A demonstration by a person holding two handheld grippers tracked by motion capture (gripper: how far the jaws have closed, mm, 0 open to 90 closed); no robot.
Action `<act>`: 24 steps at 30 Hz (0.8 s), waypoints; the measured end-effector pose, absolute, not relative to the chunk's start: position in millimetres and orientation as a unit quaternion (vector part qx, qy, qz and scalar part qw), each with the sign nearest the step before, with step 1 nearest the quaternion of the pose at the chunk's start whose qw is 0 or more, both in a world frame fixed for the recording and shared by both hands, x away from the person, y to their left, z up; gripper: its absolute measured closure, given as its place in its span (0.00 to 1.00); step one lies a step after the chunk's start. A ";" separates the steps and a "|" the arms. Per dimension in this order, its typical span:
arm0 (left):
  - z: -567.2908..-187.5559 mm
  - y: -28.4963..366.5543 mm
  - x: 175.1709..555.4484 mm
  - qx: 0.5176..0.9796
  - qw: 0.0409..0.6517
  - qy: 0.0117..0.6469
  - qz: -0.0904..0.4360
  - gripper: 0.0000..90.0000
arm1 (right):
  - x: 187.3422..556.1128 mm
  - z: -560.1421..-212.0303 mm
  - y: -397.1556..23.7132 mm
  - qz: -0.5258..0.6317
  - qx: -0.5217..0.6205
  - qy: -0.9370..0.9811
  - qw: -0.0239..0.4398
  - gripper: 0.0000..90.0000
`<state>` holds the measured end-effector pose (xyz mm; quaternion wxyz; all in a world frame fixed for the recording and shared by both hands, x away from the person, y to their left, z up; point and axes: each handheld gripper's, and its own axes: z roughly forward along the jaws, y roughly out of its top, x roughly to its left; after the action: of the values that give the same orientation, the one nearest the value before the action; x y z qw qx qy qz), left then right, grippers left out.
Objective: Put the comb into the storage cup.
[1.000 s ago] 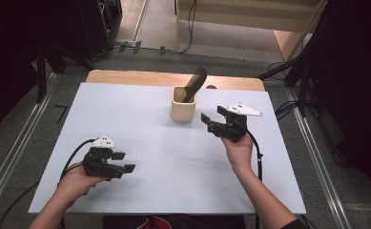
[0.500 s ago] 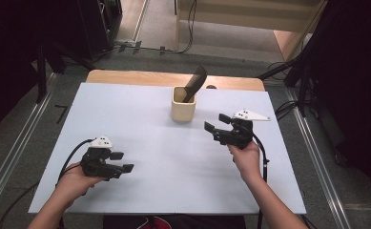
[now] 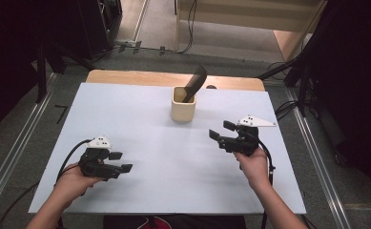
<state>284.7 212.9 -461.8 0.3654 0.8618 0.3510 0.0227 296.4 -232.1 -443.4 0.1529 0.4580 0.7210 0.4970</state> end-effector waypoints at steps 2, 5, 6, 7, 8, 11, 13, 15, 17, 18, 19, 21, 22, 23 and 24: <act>-462.0 213.3 284.6 0.861 0.367 0.351 0.024 0.38 | 294.6 -444.9 -233.9 0.498 0.456 0.723 0.145 0.26; -461.8 214.0 284.5 0.862 0.366 0.350 0.024 0.38 | 292.3 -447.6 -235.4 0.490 0.454 0.731 0.138 0.26; -461.8 214.1 284.5 0.861 0.367 0.350 0.024 0.38 | 291.0 -449.2 -236.2 0.483 0.452 0.738 0.135 0.26; -461.7 214.3 284.5 0.862 0.367 0.350 0.023 0.38 | 290.4 -450.2 -236.5 0.482 0.452 0.739 0.133 0.26; -461.6 214.3 284.4 0.861 0.367 0.351 0.023 0.38 | 289.2 -451.0 -237.1 0.479 0.453 0.741 0.129 0.26; -461.7 214.4 284.3 0.861 0.367 0.351 0.023 0.38 | 285.8 -453.7 -238.5 0.472 0.452 0.747 0.119 0.26; -461.6 214.3 284.4 0.861 0.367 0.350 0.023 0.38 | 283.8 -455.5 -239.6 0.467 0.450 0.753 0.115 0.26; -461.5 214.5 284.6 0.861 0.368 0.350 0.023 0.38 | 281.7 -456.7 -241.4 0.463 0.450 0.756 0.111 0.26; -461.5 214.4 284.7 0.861 0.368 0.350 0.023 0.38 | 279.9 -457.5 -243.2 0.460 0.451 0.757 0.108 0.26; -461.4 214.5 284.7 0.862 0.367 0.350 0.024 0.38 | 278.7 -457.8 -244.3 0.459 0.452 0.758 0.105 0.26; -461.5 214.4 284.8 0.862 0.367 0.350 0.023 0.38 | 277.4 -458.6 -245.7 0.458 0.452 0.759 0.104 0.26; -461.5 214.2 284.7 0.861 0.368 0.349 0.023 0.38 | 275.1 -459.3 -247.3 0.456 0.455 0.759 0.099 0.26; -461.4 214.1 284.7 0.861 0.368 0.349 0.023 0.38 | 274.0 -460.1 -248.1 0.455 0.454 0.759 0.099 0.26; -461.4 213.9 284.5 0.861 0.369 0.350 0.023 0.38 | 272.9 -460.6 -249.0 0.452 0.454 0.761 0.097 0.26; -461.3 214.0 284.6 0.861 0.369 0.349 0.023 0.38 | 271.9 -461.5 -249.5 0.452 0.455 0.762 0.095 0.26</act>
<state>284.6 214.0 -461.3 0.3695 0.8610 0.3488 0.0228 271.9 -249.5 -461.5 0.0951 0.4547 0.7616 0.4519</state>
